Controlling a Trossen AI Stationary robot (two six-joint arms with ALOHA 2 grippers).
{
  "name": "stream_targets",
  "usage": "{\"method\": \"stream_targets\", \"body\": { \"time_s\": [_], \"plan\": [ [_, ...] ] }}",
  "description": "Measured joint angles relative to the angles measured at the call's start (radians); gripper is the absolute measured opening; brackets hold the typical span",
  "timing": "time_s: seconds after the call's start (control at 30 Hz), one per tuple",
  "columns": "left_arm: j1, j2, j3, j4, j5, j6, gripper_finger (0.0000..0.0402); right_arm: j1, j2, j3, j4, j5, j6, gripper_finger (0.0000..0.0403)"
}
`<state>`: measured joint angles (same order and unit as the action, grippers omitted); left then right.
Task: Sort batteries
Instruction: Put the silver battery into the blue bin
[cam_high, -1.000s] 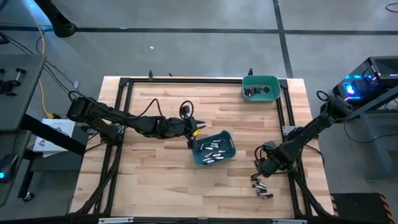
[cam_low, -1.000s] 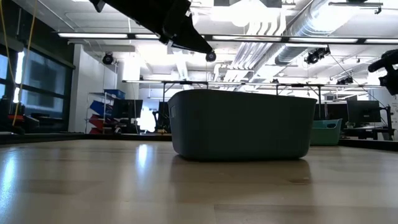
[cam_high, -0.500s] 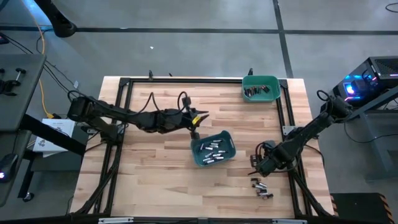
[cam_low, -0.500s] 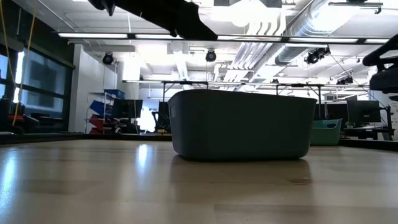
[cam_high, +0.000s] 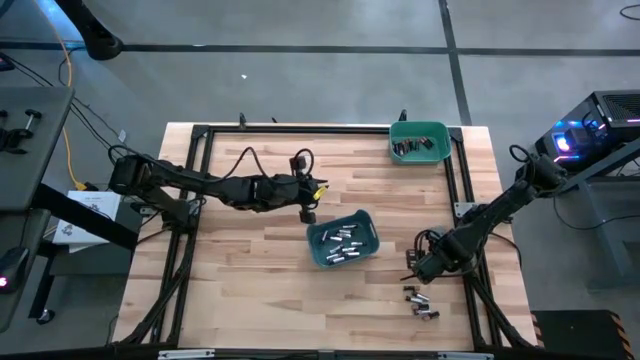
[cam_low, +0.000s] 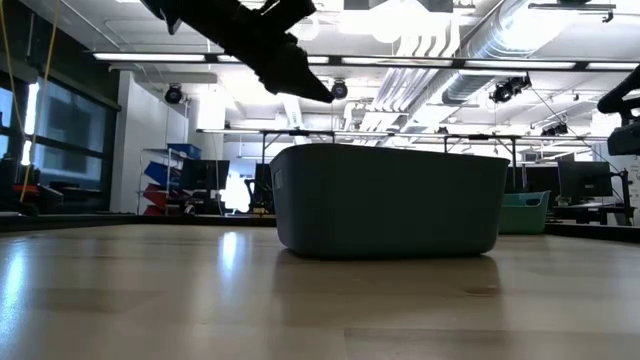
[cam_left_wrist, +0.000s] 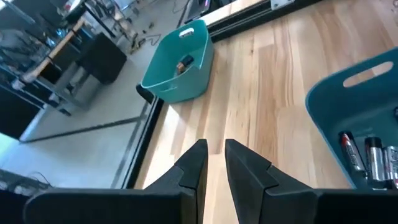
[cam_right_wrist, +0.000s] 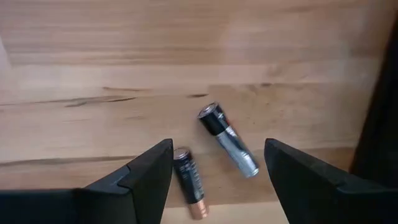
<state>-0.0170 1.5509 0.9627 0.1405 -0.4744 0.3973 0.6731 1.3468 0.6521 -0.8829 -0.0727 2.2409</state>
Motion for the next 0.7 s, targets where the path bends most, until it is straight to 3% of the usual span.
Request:
{"method": "stream_targets", "body": {
  "time_s": [0.23,0.4,0.5,0.7],
  "plan": [
    [-0.013,0.0,0.0,-0.014,0.039,-0.104,0.0048,0.0,0.0,-0.004,-0.074,0.012,-0.147,0.0188],
    [-0.012,0.0,0.0,0.044,0.057,-0.208,0.0048,0.0,-0.001,-0.079,0.022,0.036,-0.264,0.014],
    [-0.012,0.0,0.0,0.06,0.056,-0.201,0.0048,0.0,-0.008,-0.127,0.094,0.04,-0.286,0.0126],
    [-0.006,0.0,0.0,0.059,0.054,-0.203,0.0048,-0.001,-0.008,-0.119,0.074,0.029,-0.266,0.0104]
  ]
}}
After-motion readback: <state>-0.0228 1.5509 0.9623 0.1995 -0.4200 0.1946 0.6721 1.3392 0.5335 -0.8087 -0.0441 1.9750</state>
